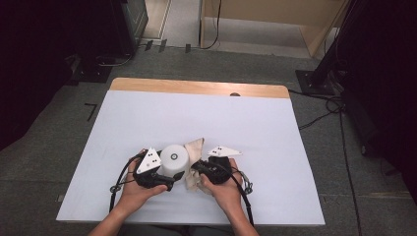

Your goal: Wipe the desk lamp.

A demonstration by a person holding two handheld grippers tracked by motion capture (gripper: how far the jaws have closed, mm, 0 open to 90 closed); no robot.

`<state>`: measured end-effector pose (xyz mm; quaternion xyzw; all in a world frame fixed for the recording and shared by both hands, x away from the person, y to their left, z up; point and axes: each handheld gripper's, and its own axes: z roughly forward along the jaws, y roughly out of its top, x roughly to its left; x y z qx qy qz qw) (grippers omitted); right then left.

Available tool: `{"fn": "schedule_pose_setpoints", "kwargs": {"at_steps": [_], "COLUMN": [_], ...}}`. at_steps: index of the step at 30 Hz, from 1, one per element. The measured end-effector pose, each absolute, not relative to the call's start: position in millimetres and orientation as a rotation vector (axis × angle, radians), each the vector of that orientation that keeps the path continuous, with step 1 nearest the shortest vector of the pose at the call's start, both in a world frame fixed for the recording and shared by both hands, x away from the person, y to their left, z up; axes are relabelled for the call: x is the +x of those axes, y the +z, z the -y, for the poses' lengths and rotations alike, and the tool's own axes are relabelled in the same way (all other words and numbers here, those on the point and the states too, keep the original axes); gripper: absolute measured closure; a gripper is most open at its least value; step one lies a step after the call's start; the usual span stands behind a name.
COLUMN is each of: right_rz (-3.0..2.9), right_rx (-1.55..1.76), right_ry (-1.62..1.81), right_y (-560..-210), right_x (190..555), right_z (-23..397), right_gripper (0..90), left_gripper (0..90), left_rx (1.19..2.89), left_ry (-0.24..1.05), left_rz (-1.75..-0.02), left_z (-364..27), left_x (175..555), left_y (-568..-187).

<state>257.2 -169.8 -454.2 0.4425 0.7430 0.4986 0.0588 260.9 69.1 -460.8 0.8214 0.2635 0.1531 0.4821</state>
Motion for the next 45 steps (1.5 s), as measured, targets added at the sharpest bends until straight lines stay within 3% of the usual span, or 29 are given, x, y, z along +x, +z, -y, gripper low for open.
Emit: {"fn": "schedule_pose_setpoints", "kwargs": {"at_steps": [6, 20, 31, 38, 45], "right_rz": [-2.216, -2.384, -2.382, -2.383, -2.375], "right_rx": [1.287, 1.445, 1.461, 1.457, 1.459], "right_ry": [1.552, 1.333, 1.354, 1.350, 1.349], "right_y": [-438.6, -490.3, -490.6, -491.2, -492.3], "right_x": [251.9, 268.9, 270.2, 270.8, 270.3], "right_z": [171.9, 163.8, 166.1, 166.2, 164.9], "right_gripper": [83.2, 83.2, 83.1, 83.1, 83.1], "left_gripper": [8.5, 8.4, 7.3, 0.6, 3.1], "left_rx": [2.002, 2.001, 1.981, 1.955, 1.944], "left_ry": [0.374, 0.374, 0.353, 0.422, 0.540], "left_rz": [-0.645, -0.646, -0.672, -0.812, -1.018], "left_z": [-68.7, -68.7, -69.9, -64.4, -36.9], "left_x": [260.8, 260.8, 259.5, 248.9, 238.5], "left_y": [-460.9, -461.0, -458.6, -449.9, -454.8]}}
